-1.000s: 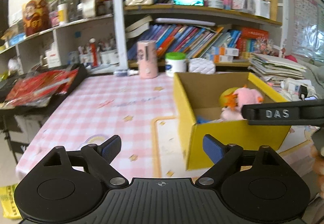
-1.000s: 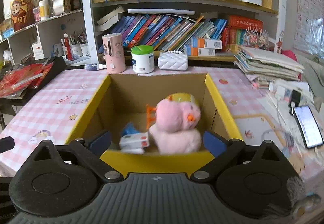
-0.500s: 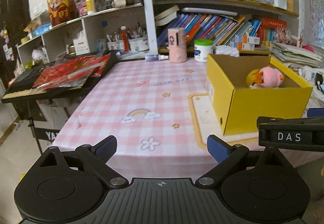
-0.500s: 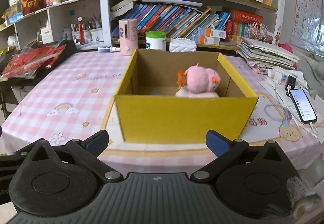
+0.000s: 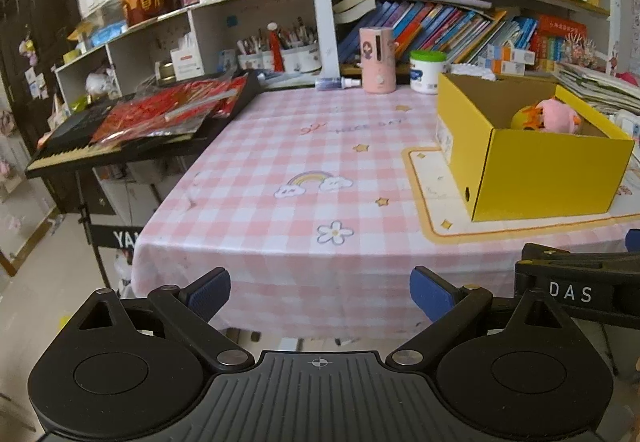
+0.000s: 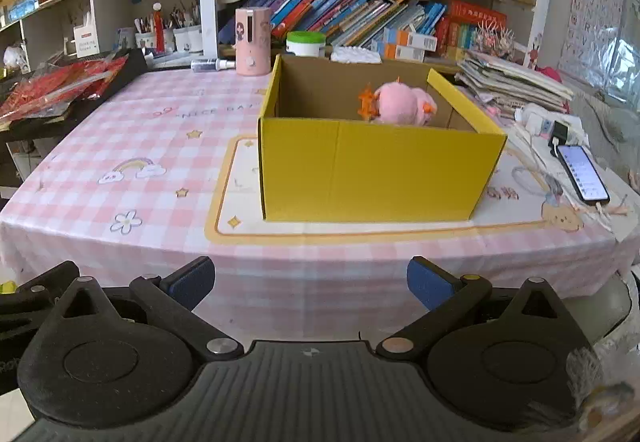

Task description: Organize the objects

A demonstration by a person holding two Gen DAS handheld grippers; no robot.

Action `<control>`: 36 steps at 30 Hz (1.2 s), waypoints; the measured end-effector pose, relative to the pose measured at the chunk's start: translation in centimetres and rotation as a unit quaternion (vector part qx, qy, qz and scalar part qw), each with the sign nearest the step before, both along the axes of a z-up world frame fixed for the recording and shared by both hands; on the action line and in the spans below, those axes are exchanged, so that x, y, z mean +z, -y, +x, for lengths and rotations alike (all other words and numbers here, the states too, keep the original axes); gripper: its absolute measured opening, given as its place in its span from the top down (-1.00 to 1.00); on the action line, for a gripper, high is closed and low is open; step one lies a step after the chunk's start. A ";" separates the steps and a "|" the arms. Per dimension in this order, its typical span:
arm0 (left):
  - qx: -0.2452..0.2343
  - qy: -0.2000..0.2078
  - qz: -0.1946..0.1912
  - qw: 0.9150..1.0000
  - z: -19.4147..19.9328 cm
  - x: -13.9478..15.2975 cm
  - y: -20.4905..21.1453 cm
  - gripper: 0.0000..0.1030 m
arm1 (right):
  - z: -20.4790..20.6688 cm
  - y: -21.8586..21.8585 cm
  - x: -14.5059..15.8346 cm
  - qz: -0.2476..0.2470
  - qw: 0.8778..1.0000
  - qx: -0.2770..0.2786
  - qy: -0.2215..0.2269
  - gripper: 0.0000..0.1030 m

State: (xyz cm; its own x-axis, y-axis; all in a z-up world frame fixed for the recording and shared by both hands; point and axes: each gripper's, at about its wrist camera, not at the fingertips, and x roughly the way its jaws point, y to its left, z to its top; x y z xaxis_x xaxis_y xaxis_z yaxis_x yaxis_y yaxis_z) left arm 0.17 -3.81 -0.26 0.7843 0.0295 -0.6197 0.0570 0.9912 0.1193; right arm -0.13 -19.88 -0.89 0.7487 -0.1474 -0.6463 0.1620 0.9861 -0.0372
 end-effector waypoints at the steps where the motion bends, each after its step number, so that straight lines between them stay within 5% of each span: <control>1: 0.001 -0.002 -0.001 1.000 0.0 0.0 -0.1 -0.91 | -0.1 -0.1 -0.1 0.000 1.000 0.000 -0.002 -1.00; 36: 0.038 -0.027 -0.018 0.999 -0.3 -0.1 -0.9 -0.91 | -1.3 -0.6 -0.2 -0.014 1.000 -0.002 -0.012 -1.00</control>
State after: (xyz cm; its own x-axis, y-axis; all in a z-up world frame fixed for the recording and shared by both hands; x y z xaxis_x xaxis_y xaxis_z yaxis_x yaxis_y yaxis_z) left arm -0.15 -2.88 -0.35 0.7467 0.0642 -0.6621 -0.0128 0.9965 0.0823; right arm -1.41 -19.29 -1.13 0.7326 -0.1683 -0.6595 0.1645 0.9840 -0.0684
